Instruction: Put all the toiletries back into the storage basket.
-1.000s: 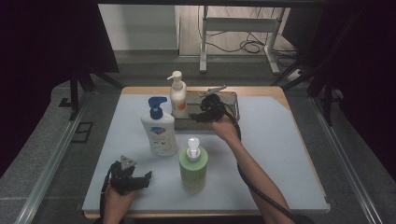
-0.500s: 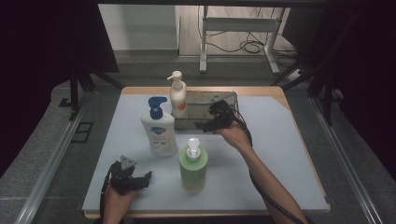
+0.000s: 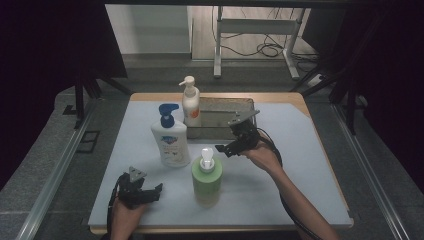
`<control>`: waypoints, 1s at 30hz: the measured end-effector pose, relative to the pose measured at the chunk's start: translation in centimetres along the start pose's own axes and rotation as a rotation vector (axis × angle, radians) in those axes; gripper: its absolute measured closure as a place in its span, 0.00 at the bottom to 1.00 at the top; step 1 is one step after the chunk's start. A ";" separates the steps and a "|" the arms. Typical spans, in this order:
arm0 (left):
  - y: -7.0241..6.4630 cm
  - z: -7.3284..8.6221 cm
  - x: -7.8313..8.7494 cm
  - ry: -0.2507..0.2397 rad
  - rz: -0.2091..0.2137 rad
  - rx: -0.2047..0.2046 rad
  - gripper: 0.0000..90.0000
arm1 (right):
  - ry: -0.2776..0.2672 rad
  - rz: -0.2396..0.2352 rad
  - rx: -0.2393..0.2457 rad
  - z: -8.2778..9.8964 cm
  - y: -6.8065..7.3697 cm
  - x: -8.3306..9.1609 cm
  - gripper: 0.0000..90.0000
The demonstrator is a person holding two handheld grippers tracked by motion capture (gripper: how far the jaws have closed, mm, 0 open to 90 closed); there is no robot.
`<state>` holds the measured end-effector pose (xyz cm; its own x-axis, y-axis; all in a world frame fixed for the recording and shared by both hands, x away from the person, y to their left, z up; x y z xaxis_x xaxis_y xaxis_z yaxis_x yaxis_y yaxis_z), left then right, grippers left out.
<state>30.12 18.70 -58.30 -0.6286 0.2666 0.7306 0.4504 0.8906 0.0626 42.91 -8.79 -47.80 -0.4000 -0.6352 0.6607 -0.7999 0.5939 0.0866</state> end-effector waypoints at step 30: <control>0.0 0.0 0.0 -0.002 -0.002 -0.002 0.13 | -0.033 -0.111 0.019 6.4 3.4 4.8 0.00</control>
<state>30.12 18.70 -58.30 -0.6306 0.2651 0.7294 0.4501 0.8906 0.0654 35.41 -12.93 -49.13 -0.3232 -0.7125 0.6228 -0.8482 0.5099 0.1432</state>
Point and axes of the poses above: each handheld gripper's, and its own axes: x roughly backward along the jaws, z roughly out of its underside, y roughly to its left, the point moved 8 cm from there along -x, roughly forward along the jaws, and after that the axes turned 8 degrees about -x, right-handed, at the moved point
